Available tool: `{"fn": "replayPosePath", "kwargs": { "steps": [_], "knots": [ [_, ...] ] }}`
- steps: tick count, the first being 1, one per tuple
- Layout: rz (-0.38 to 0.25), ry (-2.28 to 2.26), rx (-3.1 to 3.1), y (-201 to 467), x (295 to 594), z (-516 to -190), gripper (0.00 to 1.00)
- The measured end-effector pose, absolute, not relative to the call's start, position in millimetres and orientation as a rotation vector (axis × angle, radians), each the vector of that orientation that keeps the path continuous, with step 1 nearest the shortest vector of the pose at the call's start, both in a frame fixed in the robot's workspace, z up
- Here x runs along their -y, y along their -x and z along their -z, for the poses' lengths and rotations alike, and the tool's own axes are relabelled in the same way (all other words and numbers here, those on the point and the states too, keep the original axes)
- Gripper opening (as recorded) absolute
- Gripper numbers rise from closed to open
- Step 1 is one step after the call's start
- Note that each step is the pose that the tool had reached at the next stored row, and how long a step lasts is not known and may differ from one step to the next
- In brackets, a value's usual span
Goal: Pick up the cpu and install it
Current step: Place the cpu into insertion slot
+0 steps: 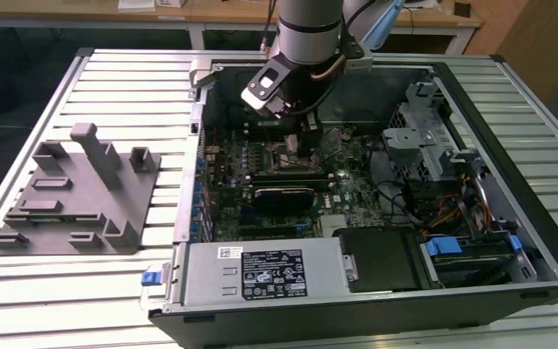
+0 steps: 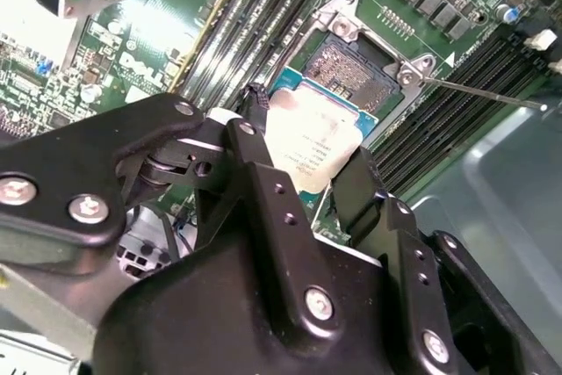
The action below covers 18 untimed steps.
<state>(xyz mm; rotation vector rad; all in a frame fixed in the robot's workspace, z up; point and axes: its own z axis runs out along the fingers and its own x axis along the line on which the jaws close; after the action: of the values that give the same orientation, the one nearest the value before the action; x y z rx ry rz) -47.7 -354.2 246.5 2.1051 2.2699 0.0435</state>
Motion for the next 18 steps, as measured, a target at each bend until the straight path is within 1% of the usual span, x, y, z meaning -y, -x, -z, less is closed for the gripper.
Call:
{"fn": "replayPosePath", "kwargs": {
  "steps": [18],
  "knots": [
    [-0.035,-2.121,-2.248,48,347,-225,0.54]
  ]
}}
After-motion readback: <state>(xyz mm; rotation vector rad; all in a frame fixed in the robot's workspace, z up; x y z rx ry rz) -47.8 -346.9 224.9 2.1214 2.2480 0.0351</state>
